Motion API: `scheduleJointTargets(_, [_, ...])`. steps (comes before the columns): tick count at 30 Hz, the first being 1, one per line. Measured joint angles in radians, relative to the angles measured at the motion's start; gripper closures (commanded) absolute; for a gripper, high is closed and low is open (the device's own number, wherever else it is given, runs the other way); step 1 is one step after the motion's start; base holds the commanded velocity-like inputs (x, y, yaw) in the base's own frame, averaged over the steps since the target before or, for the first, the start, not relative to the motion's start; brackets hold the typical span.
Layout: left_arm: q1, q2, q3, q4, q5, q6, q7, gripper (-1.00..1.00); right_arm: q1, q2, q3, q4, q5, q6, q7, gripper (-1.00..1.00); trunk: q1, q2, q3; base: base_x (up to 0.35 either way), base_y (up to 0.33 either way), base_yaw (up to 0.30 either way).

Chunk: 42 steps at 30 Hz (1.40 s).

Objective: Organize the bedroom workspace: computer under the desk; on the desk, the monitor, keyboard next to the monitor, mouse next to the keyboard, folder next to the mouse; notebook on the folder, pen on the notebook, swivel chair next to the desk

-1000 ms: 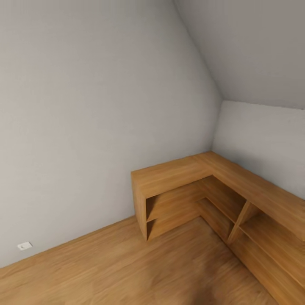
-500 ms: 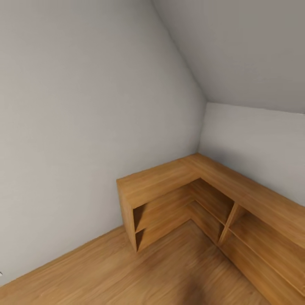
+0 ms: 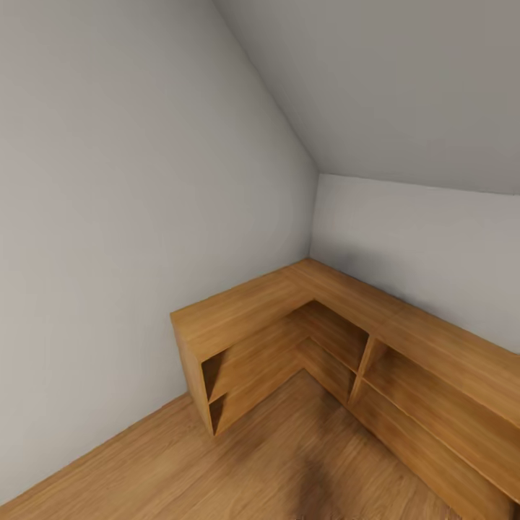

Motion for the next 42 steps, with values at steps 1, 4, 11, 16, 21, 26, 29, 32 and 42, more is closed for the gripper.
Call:
scheduleJointTargets(1, [0.000,0.000,0.000,0.000,0.000,0.000,0.000,-1.00,0.000,0.000,0.000,0.000,0.000,0.001,0.000,-1.00,0.000,0.000,0.000,0.000,0.000,-0.263])
scheduleJointTargets(4, [0.000,0.001,0.000,0.000,0.000,0.000,0.001,-1.00,0.000,0.001,0.001,0.000,0.000,0.002,0.000,-1.00,0.000,0.000,0.000,0.000,0.000,-0.262])
scheduleJointTargets(11, [0.000,0.001,0.000,0.001,0.000,0.000,0.001,-1.00,0.000,0.002,0.001,0.000,0.000,0.007,0.000,-1.00,0.000,0.000,-0.003,0.000,0.000,-0.249])
scheduleJointTargets(16, [0.000,0.001,0.000,0.001,0.000,0.000,0.001,-1.00,0.000,0.002,0.001,0.000,0.001,0.025,0.000,-1.00,0.000,0.000,-0.007,0.000,0.000,-0.211])
scheduleJointTargets(21, [0.000,0.001,0.000,0.001,0.000,0.000,0.001,-1.00,0.000,0.004,0.001,0.000,0.002,0.029,-0.002,-1.00,0.000,0.000,-0.013,0.000,0.000,-0.162])
scheduleJointTargets(26, [0.000,0.001,0.000,0.001,0.000,0.000,0.001,-1.00,0.000,0.010,0.000,-0.001,0.003,0.042,-0.005,-1.00,0.000,0.000,-0.019,0.000,0.000,-0.138])
scheduleJointTargets(29, [0.000,0.001,0.000,0.001,0.001,0.000,0.001,-1.00,0.000,0.010,0.000,-0.002,0.003,0.046,-0.003,-1.00,0.000,0.000,-0.022,0.000,0.000,-0.178])
scheduleJointTargets(32, [0.000,0.001,0.000,0.001,0.001,0.001,0.001,-1.00,0.000,0.010,0.000,-0.002,0.003,0.048,-0.001,-1.00,0.000,0.000,-0.024,0.000,0.000,-0.227])
scheduleJointTargets(42, [0.000,0.001,0.001,0.002,0.002,0.001,0.001,-1.00,0.000,0.009,-0.002,-0.004,0.002,0.049,0.000,-1.00,0.000,0.000,-0.024,0.049,0.038,-0.262])
